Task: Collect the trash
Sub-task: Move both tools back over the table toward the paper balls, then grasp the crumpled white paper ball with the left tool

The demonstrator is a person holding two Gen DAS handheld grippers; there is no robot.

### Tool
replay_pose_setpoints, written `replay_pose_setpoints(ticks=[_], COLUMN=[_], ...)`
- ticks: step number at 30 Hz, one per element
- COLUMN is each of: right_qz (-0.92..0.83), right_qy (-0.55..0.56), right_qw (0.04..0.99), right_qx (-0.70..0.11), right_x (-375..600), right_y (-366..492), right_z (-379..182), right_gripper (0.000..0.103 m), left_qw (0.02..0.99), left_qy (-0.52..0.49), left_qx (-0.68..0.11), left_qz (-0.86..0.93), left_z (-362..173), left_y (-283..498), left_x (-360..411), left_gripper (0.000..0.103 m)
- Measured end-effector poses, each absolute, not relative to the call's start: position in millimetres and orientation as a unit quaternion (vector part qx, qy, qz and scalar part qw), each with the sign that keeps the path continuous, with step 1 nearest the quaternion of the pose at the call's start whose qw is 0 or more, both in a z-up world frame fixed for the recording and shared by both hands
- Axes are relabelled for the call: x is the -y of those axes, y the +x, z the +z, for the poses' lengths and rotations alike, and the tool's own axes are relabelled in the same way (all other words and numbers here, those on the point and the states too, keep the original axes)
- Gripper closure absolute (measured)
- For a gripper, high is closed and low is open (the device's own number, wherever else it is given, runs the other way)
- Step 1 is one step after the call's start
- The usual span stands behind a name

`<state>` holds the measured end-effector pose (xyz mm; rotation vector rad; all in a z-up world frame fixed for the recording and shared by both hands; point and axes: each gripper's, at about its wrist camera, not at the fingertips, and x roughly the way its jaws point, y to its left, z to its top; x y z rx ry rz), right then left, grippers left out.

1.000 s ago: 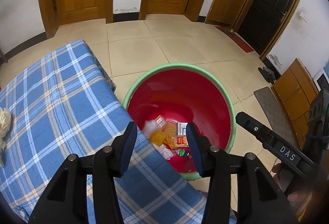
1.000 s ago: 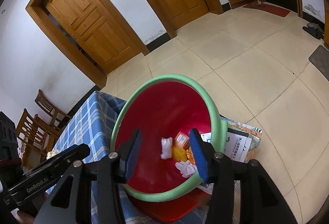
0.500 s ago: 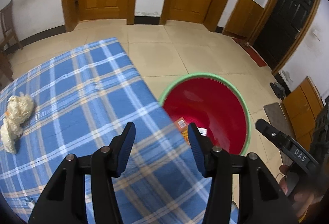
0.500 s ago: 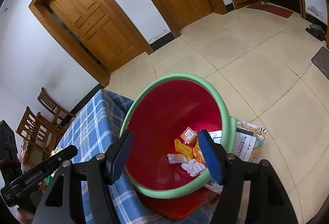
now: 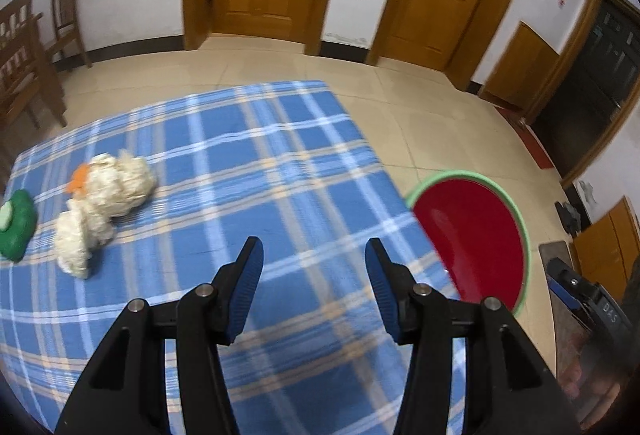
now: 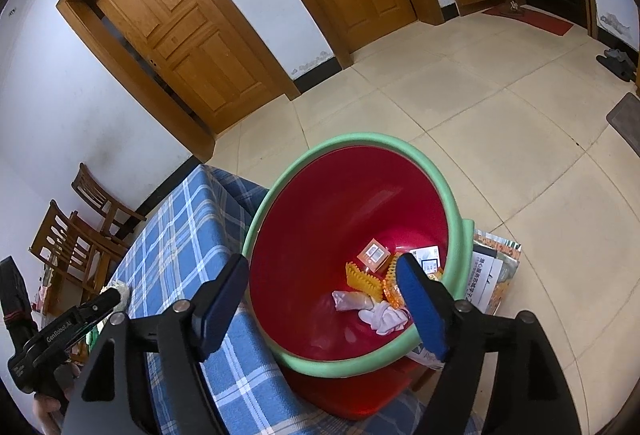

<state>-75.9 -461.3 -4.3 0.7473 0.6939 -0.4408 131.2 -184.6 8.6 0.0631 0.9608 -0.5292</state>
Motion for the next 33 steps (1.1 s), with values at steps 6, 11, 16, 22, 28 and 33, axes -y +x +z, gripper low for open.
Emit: replay_pose_setpoints(ticks=[6, 11, 16, 22, 28, 33], right_qz=[-0.207, -0.208, -0.210, -0.212, -0.215, -0.210], right_qy=[0.353, 0.347, 0.342, 0.338, 0.325, 0.314], right_qw=[0.848, 0.847, 0.847, 0.843, 0.844, 0.846], right_qx=[-0.338, -0.344, -0.350, -0.360, -0.368, -0.377], right_x=[456.9, 450.2, 442.3, 435.9, 426.4, 415.5], right_y=[-71.9, -67.0, -61.1, -54.6, -46.1, -36.5], right_z=[-4.1, -1.1, 1.2, 1.5, 4.6, 7.1], right_gripper=[0.023, 0.022, 0.022, 0.021, 0.020, 0.020], left_qw=[0.862, 0.870, 0.875, 0.879, 0.883, 0.883], left_qy=[0.011, 0.002, -0.012, -0.022, -0.022, -0.016], left_qx=[-0.458, -0.456, -0.454, -0.457, -0.456, -0.458], left_qz=[-0.216, -0.189, -0.165, -0.137, -0.113, -0.102], left_z=[6.2, 3.8, 1.5, -5.0, -14.7, -24.4], left_y=[145.3, 155.9, 165.7, 178.5, 191.2, 201.8], left_x=[148.3, 119.1, 92.1, 59.6, 34.8, 25.6], left_gripper=[0.050, 0.050, 0.050, 0.050, 0.038, 0.038])
